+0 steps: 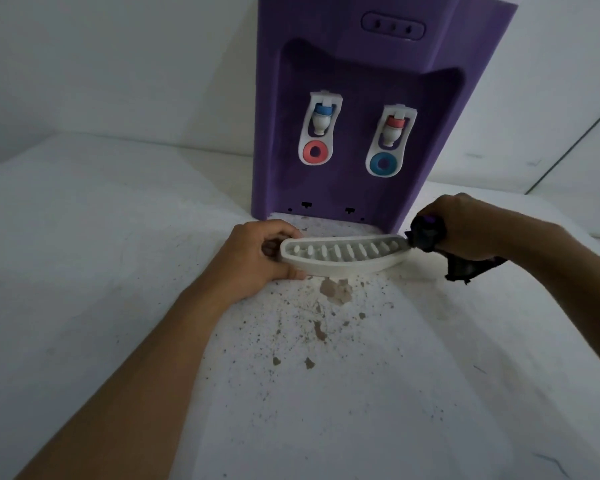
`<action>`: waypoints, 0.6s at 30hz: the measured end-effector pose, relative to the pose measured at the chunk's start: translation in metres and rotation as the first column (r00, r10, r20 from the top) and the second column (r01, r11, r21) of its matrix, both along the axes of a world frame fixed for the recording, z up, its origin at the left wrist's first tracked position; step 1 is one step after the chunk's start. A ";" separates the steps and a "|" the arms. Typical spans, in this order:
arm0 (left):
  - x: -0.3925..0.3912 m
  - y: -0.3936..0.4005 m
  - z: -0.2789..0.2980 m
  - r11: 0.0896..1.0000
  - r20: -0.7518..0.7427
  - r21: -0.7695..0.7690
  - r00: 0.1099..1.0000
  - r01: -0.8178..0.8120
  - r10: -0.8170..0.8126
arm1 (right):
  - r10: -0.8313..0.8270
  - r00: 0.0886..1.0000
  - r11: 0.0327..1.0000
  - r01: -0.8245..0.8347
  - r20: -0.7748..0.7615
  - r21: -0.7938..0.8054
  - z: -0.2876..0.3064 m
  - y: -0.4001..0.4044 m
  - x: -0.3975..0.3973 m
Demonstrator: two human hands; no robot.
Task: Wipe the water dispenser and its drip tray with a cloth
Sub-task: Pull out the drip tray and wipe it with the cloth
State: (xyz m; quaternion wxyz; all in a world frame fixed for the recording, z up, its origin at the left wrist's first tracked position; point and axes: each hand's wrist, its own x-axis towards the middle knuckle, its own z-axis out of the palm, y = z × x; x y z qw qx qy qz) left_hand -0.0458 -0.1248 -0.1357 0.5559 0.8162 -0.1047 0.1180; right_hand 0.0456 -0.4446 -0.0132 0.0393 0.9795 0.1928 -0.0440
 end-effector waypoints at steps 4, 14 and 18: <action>0.001 -0.001 0.001 1.000 0.000 0.014 1.000 -0.002 0.002 | -0.049 0.998 0.995 0.046 0.037 0.088 -0.012 -0.006 -0.003; 0.002 -0.001 -0.001 1.000 0.015 0.002 1.000 -0.015 0.014 | 0.437 0.897 0.760 -0.404 0.060 0.509 -0.002 0.089 -0.045; 0.002 -0.001 0.000 1.000 -0.008 0.012 1.000 -0.013 0.013 | 0.453 0.890 0.761 -0.361 -0.043 0.540 -0.012 0.123 -0.039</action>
